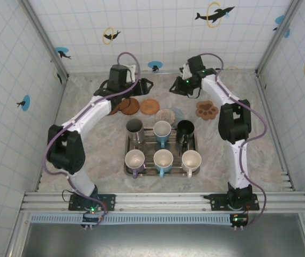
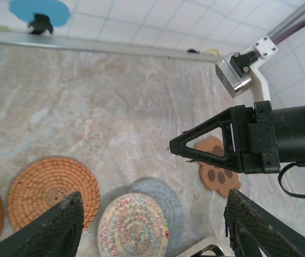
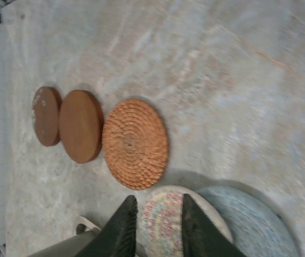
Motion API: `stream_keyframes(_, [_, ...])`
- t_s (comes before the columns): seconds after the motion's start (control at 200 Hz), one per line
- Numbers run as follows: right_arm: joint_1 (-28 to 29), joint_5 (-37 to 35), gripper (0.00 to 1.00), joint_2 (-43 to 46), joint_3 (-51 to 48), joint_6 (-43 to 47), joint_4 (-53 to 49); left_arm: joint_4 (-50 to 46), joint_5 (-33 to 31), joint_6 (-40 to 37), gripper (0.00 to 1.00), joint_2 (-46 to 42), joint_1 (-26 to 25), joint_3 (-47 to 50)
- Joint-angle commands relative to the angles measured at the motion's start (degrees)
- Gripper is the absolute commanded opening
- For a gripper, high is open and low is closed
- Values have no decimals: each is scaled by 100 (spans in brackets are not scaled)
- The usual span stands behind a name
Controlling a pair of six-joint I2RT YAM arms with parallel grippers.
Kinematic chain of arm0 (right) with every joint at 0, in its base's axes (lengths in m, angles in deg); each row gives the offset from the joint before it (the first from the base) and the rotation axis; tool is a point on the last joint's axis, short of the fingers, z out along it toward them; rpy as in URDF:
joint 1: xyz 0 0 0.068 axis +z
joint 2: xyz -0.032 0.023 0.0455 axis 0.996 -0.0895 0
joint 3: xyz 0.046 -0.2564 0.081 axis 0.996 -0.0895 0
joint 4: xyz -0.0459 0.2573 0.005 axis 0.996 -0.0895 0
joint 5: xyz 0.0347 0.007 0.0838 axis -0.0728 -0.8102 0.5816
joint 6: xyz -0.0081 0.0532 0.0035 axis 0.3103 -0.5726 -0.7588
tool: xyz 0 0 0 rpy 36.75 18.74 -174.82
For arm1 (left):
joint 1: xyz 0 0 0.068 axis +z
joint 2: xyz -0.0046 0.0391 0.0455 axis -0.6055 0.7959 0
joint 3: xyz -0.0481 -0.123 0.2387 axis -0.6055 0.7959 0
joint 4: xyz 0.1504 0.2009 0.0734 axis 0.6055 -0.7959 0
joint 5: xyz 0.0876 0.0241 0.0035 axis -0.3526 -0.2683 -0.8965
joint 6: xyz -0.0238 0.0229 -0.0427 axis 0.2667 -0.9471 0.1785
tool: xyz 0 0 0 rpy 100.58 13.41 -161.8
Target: Place the cup by the coaster
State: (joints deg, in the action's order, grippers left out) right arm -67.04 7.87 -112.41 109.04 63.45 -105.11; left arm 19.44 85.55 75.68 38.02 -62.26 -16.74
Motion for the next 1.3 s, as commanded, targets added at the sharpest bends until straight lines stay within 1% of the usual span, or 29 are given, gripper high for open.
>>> stream_keyframes(0.0, [-38,-165,18,147,-425,286,-238,-375,178,-203,70,417,-119,-345])
stream_keyframes(0.1, [-42,-116,8,147,-622,369,-271,-572,288,-228,69,791,-120,-567])
stream_keyframes(0.11, [-42,-101,8,144,-647,366,-260,-598,292,-234,69,833,-258,-596])
stream_keyframes(0.22, [-38,-60,5,147,-916,332,-141,-980,233,-366,67,1209,-417,-906])
stream_keyframes(0.456, [-42,-138,5,151,-1495,361,59,-1408,310,-476,57,1809,-593,-1306])
stream_keyframes(0.631, [-25,-60,5,131,-1693,321,222,-1506,336,-461,51,2054,-620,-1235])
stream_keyframes(0.801, [-33,-51,5,-56,-1617,311,217,-1494,337,-445,47,2221,-621,-1214])
stream_keyframes(0.976, [-102,-209,4,-245,-1436,327,77,-1435,414,-429,43,2376,-621,-1250])
stream_keyframes(1.141, [-212,-303,0,-309,-1373,107,246,-1372,546,-393,38,2540,-620,-1235])
stream_keyframes(1.297, [-284,-390,0,-409,-1196,14,254,-1268,581,-346,35,2696,-620,-1282])
